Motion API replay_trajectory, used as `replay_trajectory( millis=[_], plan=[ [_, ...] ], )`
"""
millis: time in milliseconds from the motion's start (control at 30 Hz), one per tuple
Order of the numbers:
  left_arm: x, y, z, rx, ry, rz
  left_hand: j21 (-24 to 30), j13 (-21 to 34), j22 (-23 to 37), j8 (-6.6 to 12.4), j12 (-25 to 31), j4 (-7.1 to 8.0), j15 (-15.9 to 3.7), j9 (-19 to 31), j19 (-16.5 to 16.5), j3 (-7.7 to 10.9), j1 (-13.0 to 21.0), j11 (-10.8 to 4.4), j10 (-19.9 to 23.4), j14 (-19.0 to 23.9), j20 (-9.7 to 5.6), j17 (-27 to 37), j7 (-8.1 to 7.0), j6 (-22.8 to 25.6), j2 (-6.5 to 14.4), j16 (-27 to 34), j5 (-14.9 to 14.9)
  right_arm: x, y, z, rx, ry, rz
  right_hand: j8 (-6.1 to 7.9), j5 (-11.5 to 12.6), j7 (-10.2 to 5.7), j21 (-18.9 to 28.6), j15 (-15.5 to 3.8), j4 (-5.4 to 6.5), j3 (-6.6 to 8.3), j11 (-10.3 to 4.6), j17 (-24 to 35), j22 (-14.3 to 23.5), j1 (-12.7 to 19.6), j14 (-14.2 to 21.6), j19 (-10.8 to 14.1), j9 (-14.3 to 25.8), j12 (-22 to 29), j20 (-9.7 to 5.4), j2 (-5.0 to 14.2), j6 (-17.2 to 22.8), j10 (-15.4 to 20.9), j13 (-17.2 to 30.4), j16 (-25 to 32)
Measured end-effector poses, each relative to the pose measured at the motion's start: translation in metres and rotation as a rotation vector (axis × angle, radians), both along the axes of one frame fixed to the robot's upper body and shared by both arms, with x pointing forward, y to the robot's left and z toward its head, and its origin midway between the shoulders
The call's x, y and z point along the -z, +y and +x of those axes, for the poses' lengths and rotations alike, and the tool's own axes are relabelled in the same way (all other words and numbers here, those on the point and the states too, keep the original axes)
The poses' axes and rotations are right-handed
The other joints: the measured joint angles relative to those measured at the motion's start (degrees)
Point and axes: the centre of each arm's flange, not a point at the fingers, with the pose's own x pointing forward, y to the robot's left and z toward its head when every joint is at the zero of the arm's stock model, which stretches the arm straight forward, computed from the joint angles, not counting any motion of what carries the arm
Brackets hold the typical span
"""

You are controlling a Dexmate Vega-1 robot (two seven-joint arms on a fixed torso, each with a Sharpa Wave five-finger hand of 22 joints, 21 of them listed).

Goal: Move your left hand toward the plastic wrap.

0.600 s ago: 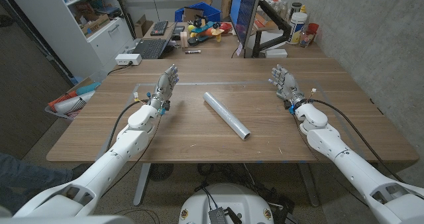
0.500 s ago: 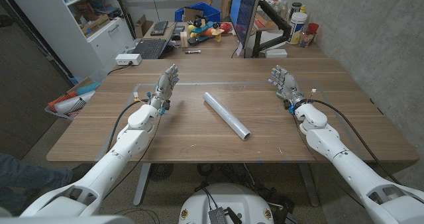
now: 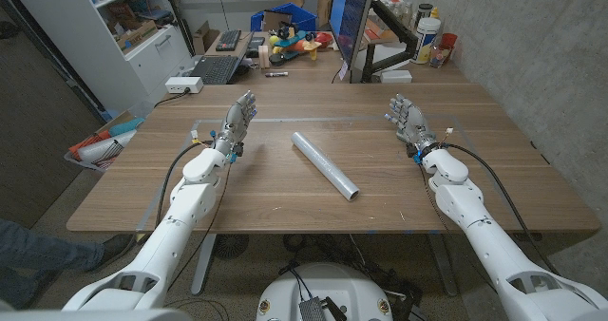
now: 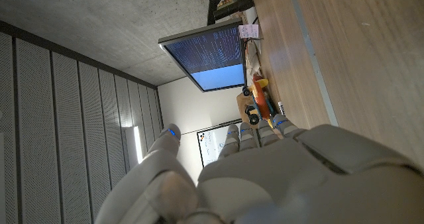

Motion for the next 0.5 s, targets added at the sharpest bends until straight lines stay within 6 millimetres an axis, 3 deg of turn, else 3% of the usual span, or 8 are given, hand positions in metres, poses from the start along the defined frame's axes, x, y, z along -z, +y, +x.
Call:
replay_trajectory(
  millis=[500],
  plan=[
    [0.0022, 0.0066, -0.0059, -0.008, -0.005, -0.016, -0.4, 0.0, 0.0, 0.0, 0.0, -0.24, 0.0, 0.0, 0.0, 0.24, 0.0, 0.0, 0.0, 0.0, 0.0, 0.0, 0.0, 0.0, 0.0, 0.0, 0.0, 0.0014, 0.002, -0.0008, -0.001, -0.001, -0.01, 0.0, 0.0, 0.0, -0.6, 0.0, -0.1, -0.1, 0.0, -0.3, 0.0, 0.0, 0.0, 0.2, 0.0, 0.0, -0.2, 0.01, 0.0, 0.0, 0.0, 0.0]
  ],
)
